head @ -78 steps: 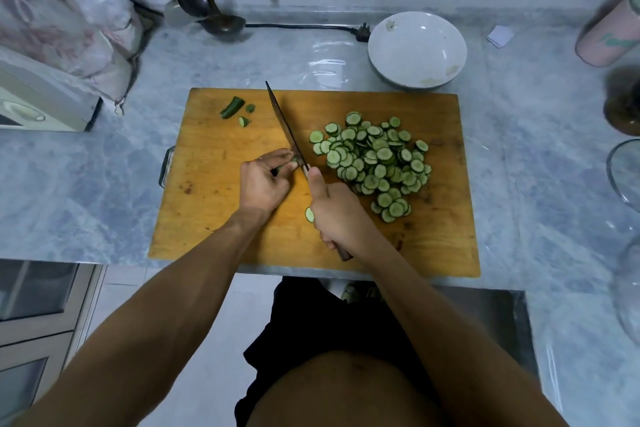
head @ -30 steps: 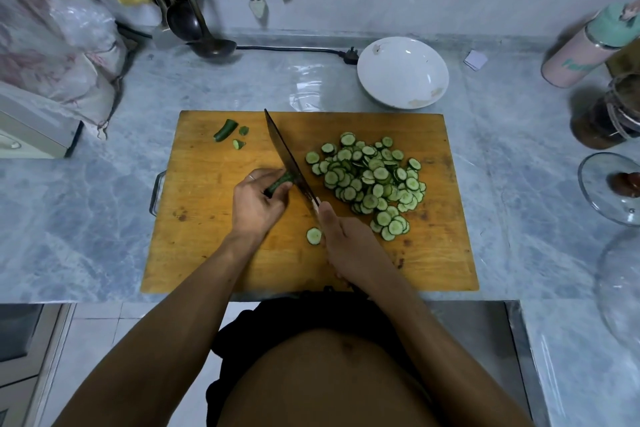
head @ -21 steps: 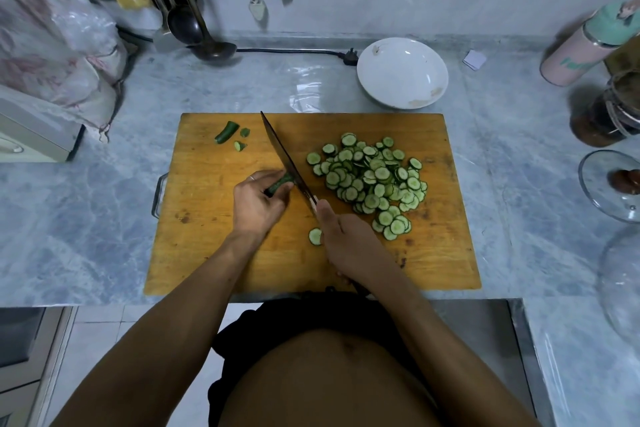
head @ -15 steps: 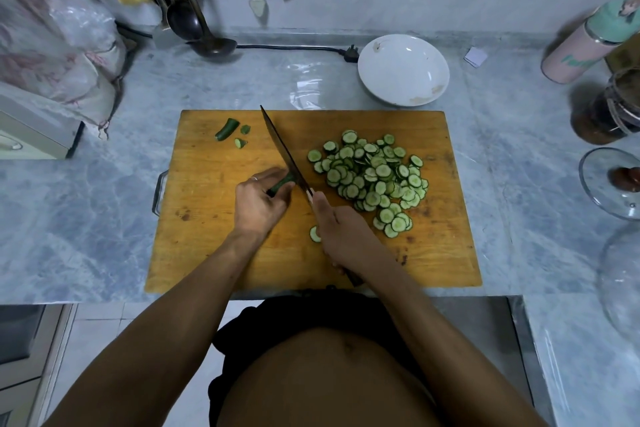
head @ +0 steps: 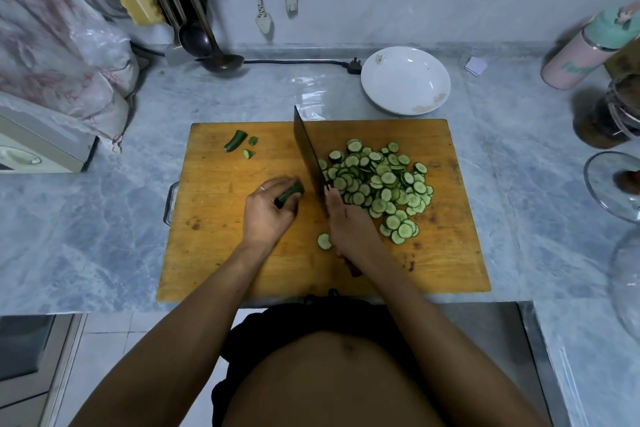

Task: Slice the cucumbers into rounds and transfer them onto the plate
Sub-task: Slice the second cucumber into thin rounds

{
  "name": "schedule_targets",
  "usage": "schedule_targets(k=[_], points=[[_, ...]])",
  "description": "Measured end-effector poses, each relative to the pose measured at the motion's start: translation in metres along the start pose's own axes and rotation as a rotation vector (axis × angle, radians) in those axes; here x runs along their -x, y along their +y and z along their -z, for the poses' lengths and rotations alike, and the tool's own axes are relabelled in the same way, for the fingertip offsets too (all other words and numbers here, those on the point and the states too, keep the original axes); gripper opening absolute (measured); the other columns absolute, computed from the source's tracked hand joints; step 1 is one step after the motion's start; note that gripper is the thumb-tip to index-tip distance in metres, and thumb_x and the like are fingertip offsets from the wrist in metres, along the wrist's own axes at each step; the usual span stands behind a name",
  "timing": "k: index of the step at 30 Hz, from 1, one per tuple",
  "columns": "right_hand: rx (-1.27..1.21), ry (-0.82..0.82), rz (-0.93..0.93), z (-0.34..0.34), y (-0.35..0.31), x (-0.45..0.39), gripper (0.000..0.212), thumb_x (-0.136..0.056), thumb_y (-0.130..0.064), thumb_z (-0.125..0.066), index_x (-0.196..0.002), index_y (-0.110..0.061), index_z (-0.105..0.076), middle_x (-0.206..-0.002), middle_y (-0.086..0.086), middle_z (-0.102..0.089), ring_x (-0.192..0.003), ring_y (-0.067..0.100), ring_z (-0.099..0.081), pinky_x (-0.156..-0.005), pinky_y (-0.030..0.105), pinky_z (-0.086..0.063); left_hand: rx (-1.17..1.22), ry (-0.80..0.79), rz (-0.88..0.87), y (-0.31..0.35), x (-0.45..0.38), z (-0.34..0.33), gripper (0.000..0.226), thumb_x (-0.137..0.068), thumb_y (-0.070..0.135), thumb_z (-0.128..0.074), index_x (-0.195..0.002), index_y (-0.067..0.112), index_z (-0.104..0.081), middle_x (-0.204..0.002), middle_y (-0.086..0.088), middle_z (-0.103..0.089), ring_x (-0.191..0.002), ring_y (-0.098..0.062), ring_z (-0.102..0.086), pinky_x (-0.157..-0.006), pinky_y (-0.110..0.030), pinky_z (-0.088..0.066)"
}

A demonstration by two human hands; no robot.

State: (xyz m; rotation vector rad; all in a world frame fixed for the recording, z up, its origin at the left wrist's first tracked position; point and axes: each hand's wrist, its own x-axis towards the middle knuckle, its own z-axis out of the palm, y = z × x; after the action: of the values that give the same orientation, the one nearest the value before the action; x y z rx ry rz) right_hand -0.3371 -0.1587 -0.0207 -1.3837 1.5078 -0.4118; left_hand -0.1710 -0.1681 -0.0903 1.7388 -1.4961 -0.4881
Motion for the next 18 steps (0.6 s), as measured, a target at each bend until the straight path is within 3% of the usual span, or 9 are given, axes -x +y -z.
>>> schedule_targets(k=[3,6,11,18], points=[[-0.023,-0.001,0.005,0.014,0.003,0.002,0.071,-0.101,-0.06,-0.022,-0.055,-0.011,-0.043,-0.043,-0.001,-0.044,-0.036,0.012,-0.045,-0.047,0.026,-0.039,0.008,0.005,-0.042,-0.001,0.002,0.0,0.027,-0.079,0.008,-0.079,-0.105,0.008,-0.075,-0.108,-0.005,-0.072,-0.1,-0.014,-0.065,-0.095,-0.024,-0.05],[-0.003,-0.039,0.038,0.022,0.002,0.008,0.069,-0.1,-0.063,-0.023,-0.06,-0.011,-0.044,-0.051,0.006,-0.044,-0.041,0.016,-0.044,-0.049,0.03,-0.038,0.006,0.012,-0.07,0.002,0.001,-0.002,0.025,-0.078,0.008,-0.079,-0.103,0.007,-0.075,-0.105,-0.006,-0.073,-0.097,-0.014,-0.066,-0.092,-0.023,-0.051],[0.043,-0.096,0.066,0.023,0.0,0.025,0.069,-0.101,-0.06,-0.021,-0.06,-0.01,-0.046,-0.053,0.008,-0.048,-0.037,0.013,-0.046,-0.041,0.022,-0.039,0.047,-0.007,-0.057,0.007,-0.005,-0.008,0.019,-0.082,0.007,-0.075,-0.1,0.007,-0.076,-0.106,-0.004,-0.073,-0.098,-0.006,-0.063,-0.094,-0.021,-0.05],[0.051,-0.078,0.082,0.021,0.0,0.033,0.067,-0.1,-0.062,-0.021,-0.065,-0.011,-0.047,-0.058,0.009,-0.048,-0.049,0.021,-0.048,-0.053,0.032,-0.04,0.056,-0.038,0.019,0.002,-0.007,-0.008,0.023,-0.086,0.015,-0.072,-0.108,0.007,-0.075,-0.114,-0.004,-0.071,-0.108,-0.014,-0.064,-0.099,-0.029,-0.05]])
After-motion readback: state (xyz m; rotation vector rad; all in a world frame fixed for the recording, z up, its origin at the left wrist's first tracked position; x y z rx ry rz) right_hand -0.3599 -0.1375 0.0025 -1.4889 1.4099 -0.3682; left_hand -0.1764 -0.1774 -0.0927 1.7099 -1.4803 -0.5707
